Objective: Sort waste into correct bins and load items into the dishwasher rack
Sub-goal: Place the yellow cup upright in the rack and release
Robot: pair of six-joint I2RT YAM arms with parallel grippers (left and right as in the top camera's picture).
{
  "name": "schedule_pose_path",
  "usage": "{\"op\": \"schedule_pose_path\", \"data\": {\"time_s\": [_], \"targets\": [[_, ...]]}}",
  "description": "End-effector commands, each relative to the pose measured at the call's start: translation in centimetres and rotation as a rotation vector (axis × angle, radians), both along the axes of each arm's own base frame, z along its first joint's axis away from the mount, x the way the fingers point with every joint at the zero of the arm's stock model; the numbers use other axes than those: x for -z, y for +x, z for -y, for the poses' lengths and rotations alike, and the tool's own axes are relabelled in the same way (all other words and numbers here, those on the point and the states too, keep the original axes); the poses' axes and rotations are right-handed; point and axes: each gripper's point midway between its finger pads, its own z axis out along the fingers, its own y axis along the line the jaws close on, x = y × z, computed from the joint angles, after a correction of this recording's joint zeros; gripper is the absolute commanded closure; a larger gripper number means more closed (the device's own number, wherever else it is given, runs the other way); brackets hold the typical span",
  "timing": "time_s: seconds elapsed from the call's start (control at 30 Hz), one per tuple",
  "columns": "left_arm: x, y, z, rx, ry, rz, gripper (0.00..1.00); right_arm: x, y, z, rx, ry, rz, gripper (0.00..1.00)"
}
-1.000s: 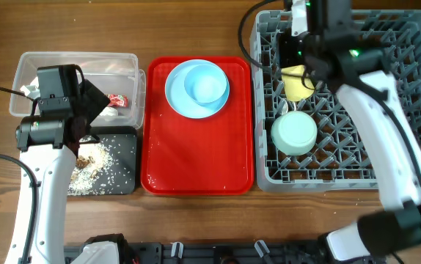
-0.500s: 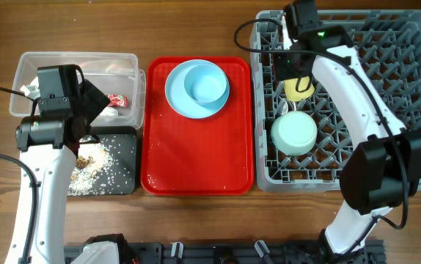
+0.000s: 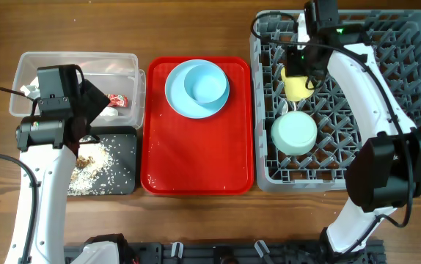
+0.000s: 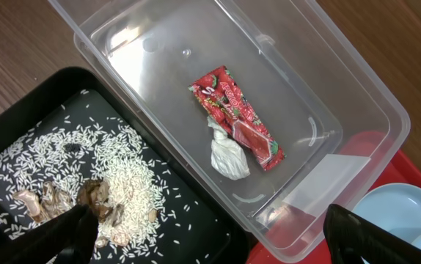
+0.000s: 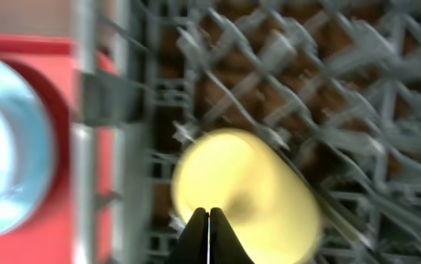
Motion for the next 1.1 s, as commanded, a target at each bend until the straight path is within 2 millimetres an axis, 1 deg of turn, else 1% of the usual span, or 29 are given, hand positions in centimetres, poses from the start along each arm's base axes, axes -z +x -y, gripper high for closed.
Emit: {"op": "schedule_pose_path", "data": {"time_s": [0.0,0.07,0.17,0.33,0.47,0.5,0.6,0.7,0.87,0.97,1.07], "targets": [[-0.8,0.1,-0.3,0.005,0.015,0.016,0.00,-1.1,0.8,-2.1,-0.025,0.114,0.041,0.96],[-0.8,0.1,-0.3,0.005,0.015,0.016,0.00,-1.2,1.3,-2.0,-0.021,0.106,0.063,0.96],[-0.8,0.1,-0.3,0.005,0.015,0.016,0.00,-0.6,1.7,-1.0,0.005,0.051,0.078,0.96],[-0.8,0.1,-0.3,0.005,0.015,0.016,0.00,1.1,1.1,1.2,0.055,-0.065,0.055,0.96],[-0.8,0.1,-0.3,0.005,0.015,0.016,0.00,1.8,-0.7,2.9,0.082,-0.155,-0.017,0.96],[-0.8,0.1,-0.3,0.005,0.015,0.016,0.00,2.1,-1.5,3.5,0.089,-0.188,-0.053,0.96],[-0.8,0.1,-0.3,0.005,0.015,0.016,0.00,2.4,-3.4,4.5,0.100,-0.241,-0.127,0.96],[-0.8,0.1,-0.3,0.005,0.015,0.016,0.00,2.1,-4.8,4.9,0.117,-0.258,-0.169,0.96],[-0.8,0.1,-0.3,0.005,0.015,0.016,0.00,0.6,-6.0,5.1,0.113,-0.260,-0.174,0.96],[-0.8,0.1,-0.3,0.005,0.015,0.016,0.00,-0.3,-6.0,5.0,0.114,-0.252,-0.148,0.96],[-0.8,0.1,-0.3,0.005,0.015,0.016,0.00,-1.6,-5.6,4.5,0.108,-0.218,-0.095,0.95]]}}
